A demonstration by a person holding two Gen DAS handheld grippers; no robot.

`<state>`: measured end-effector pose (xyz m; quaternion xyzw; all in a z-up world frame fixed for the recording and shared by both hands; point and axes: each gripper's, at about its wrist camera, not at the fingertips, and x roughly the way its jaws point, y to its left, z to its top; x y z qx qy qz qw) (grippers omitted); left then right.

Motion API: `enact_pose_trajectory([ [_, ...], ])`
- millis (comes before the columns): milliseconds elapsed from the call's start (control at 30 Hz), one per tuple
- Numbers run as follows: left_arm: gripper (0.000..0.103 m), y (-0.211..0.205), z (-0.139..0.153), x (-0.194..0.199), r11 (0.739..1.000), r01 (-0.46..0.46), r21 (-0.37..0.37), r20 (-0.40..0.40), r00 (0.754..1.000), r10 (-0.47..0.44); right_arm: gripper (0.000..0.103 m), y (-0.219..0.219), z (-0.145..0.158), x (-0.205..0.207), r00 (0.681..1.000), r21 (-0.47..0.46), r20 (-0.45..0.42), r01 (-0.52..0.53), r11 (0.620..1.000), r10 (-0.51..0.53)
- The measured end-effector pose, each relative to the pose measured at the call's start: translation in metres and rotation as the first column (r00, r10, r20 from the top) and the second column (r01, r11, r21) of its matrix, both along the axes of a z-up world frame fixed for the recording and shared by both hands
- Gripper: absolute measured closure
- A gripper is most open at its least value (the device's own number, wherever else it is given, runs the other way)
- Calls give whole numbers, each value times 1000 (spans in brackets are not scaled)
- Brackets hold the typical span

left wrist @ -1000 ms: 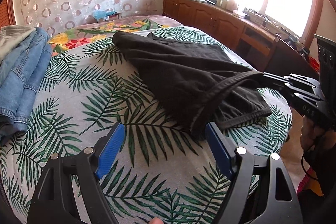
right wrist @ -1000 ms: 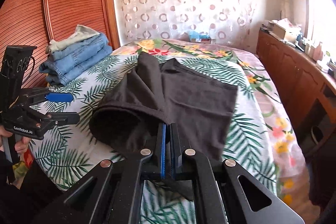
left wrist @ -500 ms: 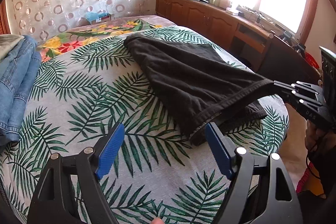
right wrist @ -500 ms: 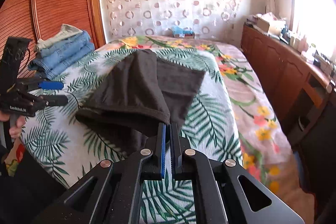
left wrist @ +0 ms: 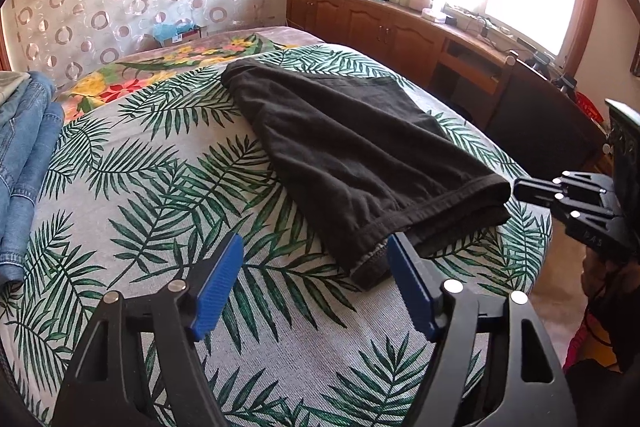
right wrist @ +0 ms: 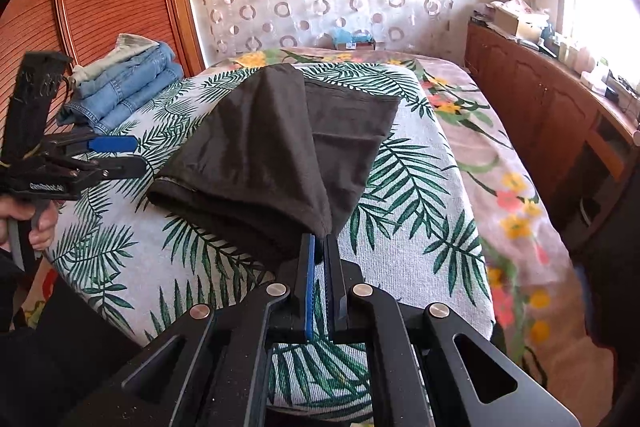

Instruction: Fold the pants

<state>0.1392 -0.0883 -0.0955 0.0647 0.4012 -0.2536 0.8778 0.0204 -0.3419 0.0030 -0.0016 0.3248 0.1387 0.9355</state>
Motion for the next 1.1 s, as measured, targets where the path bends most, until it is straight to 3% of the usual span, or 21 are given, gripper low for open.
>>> enact_pose_trajectory([
  [200,41,-4,-4,0,1000,4,29,5,1000,-4,96,-8,11,-9,999,9,35,6,1000,-7],
  [467,59,-17,-9,-2,997,43,71,2,999,-43,68,-8,10,7,997,31,68,39,999,-41],
  [567,66,-21,-9,-5,995,60,83,4,998,-61,66,-6,5,10,997,52,69,42,998,-46],
  [900,68,-27,-17,-5,992,75,98,-7,997,-75,65,-1,1,18,998,44,45,35,998,-37],
  [1100,92,-30,-9,-14,993,90,79,34,995,-93,65,-1,-2,20,998,43,35,41,998,-43],
])
